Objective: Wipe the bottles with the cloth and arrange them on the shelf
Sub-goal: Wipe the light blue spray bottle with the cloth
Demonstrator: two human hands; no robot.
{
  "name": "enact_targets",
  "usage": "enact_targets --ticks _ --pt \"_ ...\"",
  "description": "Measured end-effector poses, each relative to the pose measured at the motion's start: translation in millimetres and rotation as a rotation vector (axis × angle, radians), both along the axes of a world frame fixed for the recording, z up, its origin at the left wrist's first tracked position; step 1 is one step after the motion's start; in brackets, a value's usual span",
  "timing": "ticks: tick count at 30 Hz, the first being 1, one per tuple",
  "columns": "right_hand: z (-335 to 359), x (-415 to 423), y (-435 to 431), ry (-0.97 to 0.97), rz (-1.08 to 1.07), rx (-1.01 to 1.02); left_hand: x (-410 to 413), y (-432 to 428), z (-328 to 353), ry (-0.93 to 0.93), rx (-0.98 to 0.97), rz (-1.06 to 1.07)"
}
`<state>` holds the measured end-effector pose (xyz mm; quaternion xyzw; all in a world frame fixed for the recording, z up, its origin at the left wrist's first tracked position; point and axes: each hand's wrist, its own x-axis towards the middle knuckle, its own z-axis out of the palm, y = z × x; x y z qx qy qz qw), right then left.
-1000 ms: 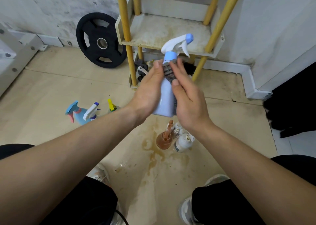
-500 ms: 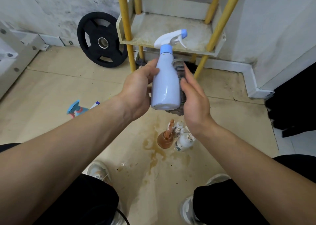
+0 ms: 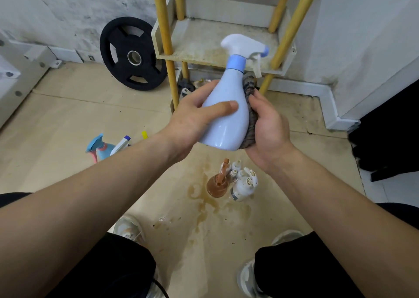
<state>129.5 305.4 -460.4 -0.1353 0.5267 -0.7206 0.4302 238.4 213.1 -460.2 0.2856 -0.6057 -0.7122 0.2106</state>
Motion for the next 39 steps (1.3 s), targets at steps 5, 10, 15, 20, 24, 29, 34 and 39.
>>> enact_targets --ticks 5,10,15,20,24,29,34,39 --pt "2.6 -5.0 0.4 0.111 -0.113 0.102 -1.4 4.0 0.0 -0.062 -0.219 -0.112" --pt "3.4 -7.5 1.3 0.247 -0.1 0.136 -4.1 7.1 -4.7 -0.11 -0.384 -0.175" --pt "-5.4 2.3 -3.9 0.43 -0.077 0.146 -5.5 5.1 -7.9 -0.044 -0.37 -0.103" --pt "-13.0 10.5 -2.6 0.495 -0.013 0.102 -2.9 -4.5 -0.1 -0.007 -0.254 -0.036" --pt "-13.9 16.7 0.9 0.608 0.059 0.069 2.9 -11.5 6.8 0.047 -0.101 -0.02" --pt "-9.3 8.2 2.6 0.503 0.01 0.063 4.1 -13.1 10.6 0.009 -0.183 -0.136" --pt "-4.0 -2.6 5.2 0.426 -0.025 0.105 4.7 -12.4 3.2 -0.085 -0.239 -0.269" --pt "-7.7 3.3 1.9 0.638 -0.056 0.139 -1.5 -10.0 -0.7 -0.151 -0.379 -0.204"
